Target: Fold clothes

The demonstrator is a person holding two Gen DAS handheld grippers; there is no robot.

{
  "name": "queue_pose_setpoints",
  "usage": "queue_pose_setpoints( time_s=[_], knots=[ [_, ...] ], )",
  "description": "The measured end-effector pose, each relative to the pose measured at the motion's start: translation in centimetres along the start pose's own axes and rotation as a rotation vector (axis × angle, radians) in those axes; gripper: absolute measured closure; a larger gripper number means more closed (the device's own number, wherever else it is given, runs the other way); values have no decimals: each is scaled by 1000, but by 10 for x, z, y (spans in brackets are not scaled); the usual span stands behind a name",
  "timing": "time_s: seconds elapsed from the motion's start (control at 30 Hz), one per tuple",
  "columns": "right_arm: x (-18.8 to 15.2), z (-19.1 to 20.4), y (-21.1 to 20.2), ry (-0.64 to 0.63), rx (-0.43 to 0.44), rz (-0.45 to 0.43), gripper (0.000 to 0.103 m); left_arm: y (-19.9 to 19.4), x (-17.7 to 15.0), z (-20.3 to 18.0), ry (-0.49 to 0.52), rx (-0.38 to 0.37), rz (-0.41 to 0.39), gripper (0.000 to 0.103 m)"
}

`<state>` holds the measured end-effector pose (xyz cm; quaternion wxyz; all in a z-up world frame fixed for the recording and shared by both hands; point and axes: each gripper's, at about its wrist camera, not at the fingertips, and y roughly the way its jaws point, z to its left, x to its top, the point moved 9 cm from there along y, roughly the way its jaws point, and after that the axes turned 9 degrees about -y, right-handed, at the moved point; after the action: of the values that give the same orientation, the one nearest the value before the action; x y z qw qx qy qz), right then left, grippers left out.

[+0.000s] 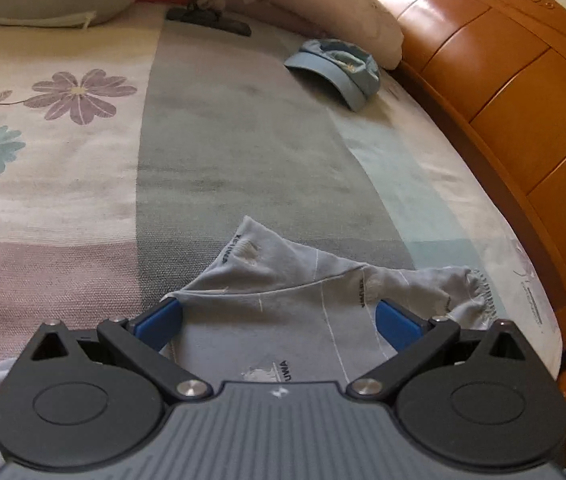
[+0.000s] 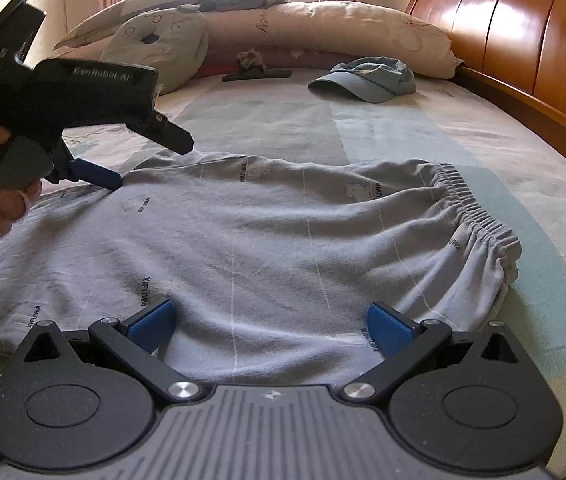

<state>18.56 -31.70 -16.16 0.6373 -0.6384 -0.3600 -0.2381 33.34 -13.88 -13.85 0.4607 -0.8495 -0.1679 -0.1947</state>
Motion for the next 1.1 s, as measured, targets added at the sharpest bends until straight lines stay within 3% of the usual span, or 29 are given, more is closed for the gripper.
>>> queue_pose_setpoints(
  time_s=[0.17,0.33,0.47,0.57,0.73,0.93,1.1],
  knots=[
    [0,-1,1,-12,13,-22,0,-39,-8,-7,84,38,-26,1],
    [1,0,-2,-27,14,-16,0,-85,-38,0,156,109,-58,1],
    [7,4,-11,-22,-16,-6,0,-113,-73,27,134,224,-92,1],
    [15,22,-17,-54,36,-39,0,-129,-98,49,96,306,-111,1],
    [7,54,-8,-156,63,19,0,-135,-134,81,-51,315,-68,1],
    [-4,51,-21,-133,67,15,0,-145,-132,83,-16,296,-105,1],
    [15,62,-30,-156,87,-22,0,-146,-117,80,27,293,-141,1]
  ],
)
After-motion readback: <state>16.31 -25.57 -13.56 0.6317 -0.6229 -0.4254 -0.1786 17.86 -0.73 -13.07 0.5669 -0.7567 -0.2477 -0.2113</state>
